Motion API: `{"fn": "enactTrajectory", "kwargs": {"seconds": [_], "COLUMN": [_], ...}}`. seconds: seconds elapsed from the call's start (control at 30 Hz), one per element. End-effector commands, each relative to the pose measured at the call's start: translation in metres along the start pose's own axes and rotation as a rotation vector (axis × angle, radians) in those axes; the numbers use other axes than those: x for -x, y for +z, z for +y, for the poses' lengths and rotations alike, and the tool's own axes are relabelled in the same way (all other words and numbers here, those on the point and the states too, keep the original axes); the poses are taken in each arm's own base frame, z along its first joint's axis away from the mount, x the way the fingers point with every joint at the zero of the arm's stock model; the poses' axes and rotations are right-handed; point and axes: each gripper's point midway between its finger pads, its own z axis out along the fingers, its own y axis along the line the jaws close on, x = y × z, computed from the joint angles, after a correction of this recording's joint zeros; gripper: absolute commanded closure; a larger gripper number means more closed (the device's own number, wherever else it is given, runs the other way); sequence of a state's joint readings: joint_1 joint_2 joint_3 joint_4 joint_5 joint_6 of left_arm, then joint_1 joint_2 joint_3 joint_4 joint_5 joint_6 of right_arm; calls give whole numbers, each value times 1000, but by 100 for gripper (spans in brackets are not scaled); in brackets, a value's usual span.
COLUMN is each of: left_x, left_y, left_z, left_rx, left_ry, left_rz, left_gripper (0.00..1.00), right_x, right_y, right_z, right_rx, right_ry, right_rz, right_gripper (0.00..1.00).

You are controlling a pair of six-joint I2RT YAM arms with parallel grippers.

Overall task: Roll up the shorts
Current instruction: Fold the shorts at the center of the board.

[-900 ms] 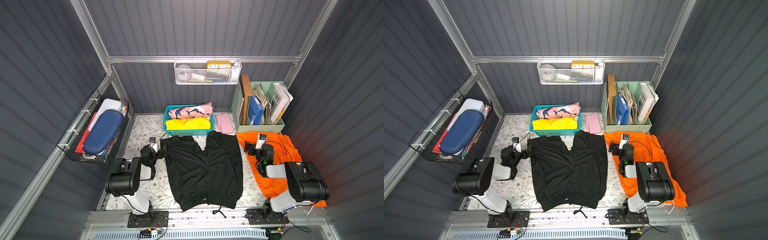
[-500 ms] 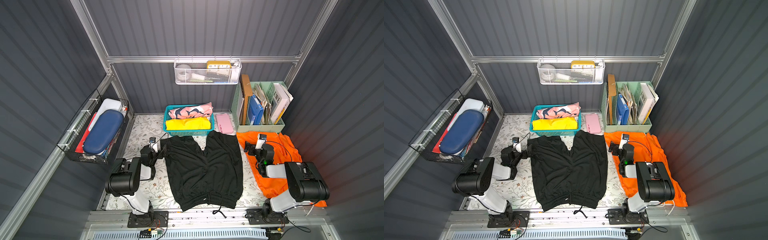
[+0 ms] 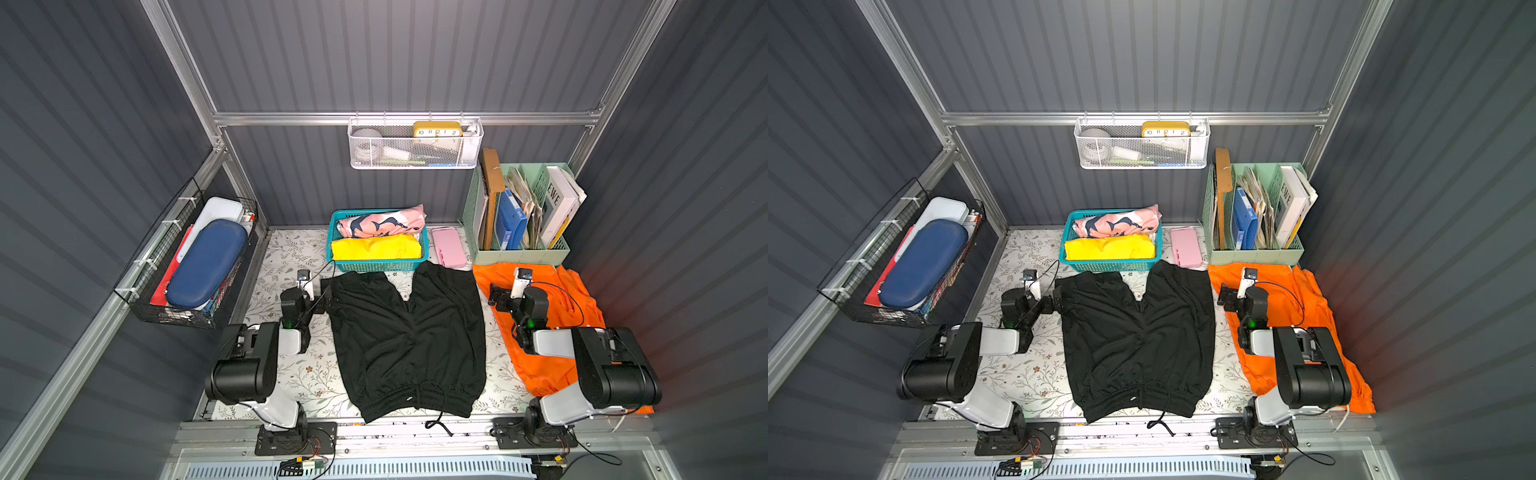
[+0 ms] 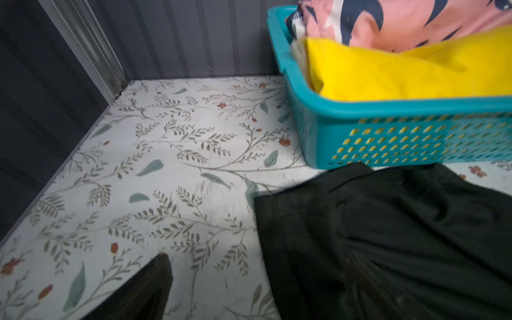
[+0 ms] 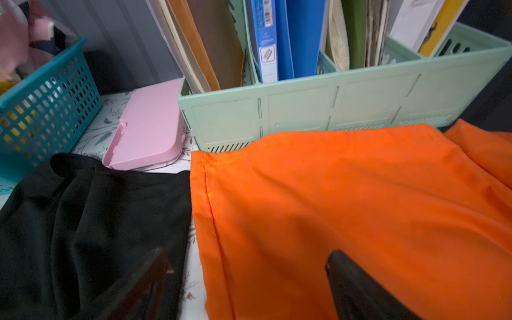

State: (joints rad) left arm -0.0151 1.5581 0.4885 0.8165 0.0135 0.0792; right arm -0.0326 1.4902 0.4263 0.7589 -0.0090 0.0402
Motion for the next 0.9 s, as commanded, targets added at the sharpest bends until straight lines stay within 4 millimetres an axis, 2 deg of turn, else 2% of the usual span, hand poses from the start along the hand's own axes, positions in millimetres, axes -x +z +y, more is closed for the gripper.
{"fn": "enactTrajectory", "kwargs": {"seconds": [0.0,0.07,0.17,0.3,0.43,0.63,0.77,0.87], "left_x": [49,70,91,103,105,82,46,15], "left_y": [-13,-20,-30,-47,-73,-101,-108,-112], "left_z": [-9,-29,-81,-145,-203,-277,-315,-331], "left_rx": [-33,-122,-276,-491,-684,-887,-947,-997], "left_ry": [6,20,145,185,208,263,306,291], "left_rz": [-54,-83,-102,-71,-67,21,126,220], "left_gripper": [0,0,0,0,0,0,0,4], "right_x": [22,30,36,37,36,19,4,-5], "right_y": [-8,-12,-19,-27,-31,-27,-22,-18], "right_z": [10,17,29,46,61,69,80,86], "right_rx": [25,54,105,165,188,168,164,149], "right_ry": [7,47,87,94,82,110,91,65], "right_rz": [82,121,139,218,312,473,555,608], "right_gripper": [5,6,8,10,8,11,13,13]}}
